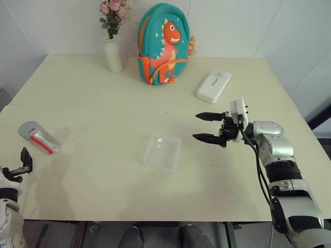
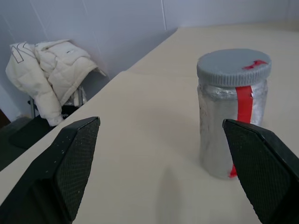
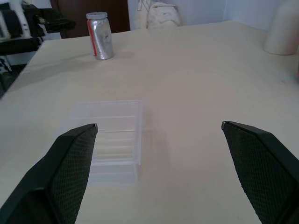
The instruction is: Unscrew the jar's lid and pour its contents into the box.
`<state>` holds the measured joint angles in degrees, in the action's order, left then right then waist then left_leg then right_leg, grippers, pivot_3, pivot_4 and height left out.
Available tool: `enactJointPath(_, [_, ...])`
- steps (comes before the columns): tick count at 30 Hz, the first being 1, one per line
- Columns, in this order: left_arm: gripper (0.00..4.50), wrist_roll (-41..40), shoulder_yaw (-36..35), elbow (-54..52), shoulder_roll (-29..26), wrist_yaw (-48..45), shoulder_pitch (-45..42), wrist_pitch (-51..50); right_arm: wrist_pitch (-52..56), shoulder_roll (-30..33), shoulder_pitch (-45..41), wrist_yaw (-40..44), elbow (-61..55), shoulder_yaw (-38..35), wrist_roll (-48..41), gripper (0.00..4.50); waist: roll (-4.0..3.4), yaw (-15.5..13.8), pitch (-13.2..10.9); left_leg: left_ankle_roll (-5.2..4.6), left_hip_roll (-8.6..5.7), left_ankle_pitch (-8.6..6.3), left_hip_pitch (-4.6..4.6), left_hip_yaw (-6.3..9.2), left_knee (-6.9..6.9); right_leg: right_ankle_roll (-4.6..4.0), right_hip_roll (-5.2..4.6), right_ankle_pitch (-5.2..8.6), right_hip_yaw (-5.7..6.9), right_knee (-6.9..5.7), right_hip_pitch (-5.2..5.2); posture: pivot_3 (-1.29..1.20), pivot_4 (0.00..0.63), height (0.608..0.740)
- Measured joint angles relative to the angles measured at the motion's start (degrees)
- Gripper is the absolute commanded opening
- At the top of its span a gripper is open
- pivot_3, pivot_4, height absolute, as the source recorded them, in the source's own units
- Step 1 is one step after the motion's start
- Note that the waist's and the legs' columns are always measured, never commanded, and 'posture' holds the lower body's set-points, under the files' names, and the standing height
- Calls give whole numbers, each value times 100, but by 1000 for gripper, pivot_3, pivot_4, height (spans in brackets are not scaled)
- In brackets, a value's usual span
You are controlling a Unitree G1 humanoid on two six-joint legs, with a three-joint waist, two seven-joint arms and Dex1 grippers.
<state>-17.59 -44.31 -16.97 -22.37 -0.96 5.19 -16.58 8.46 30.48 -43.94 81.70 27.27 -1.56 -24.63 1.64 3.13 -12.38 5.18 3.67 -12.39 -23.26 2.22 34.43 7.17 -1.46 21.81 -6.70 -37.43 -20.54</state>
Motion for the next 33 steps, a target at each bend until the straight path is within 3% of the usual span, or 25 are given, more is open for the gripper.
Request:
enactJointPath(11, [4481, 90, 588, 1079, -330, -350, -696, 418, 847, 157, 233, 71, -804, -127, -515, 4500, 0, 17, 0, 3, 2, 0, 0, -1, -5, 0, 1, 0, -1, -5, -6, 0, 150, 740])
enactJointPath(23, [4481, 95, 695, 218, -2, -91, -52, 270, 906, 208, 620, -229, -1227, -152, -609, 4500, 1, 6, 1, 4, 4, -1, -1, -4, -10, 0, 1, 0, -2, -2, -8, 0, 150, 740])
enactJointPath(33, [4481, 203, 855, 123, 186, 158, -59, 220, 875, 209, 598, -251, -1243, -150, -602, 4500, 1, 4, 1, 2, 3, -2, -1, -3, -1, 3, 2, -2, -4, -2, -4, 0, 150, 740])
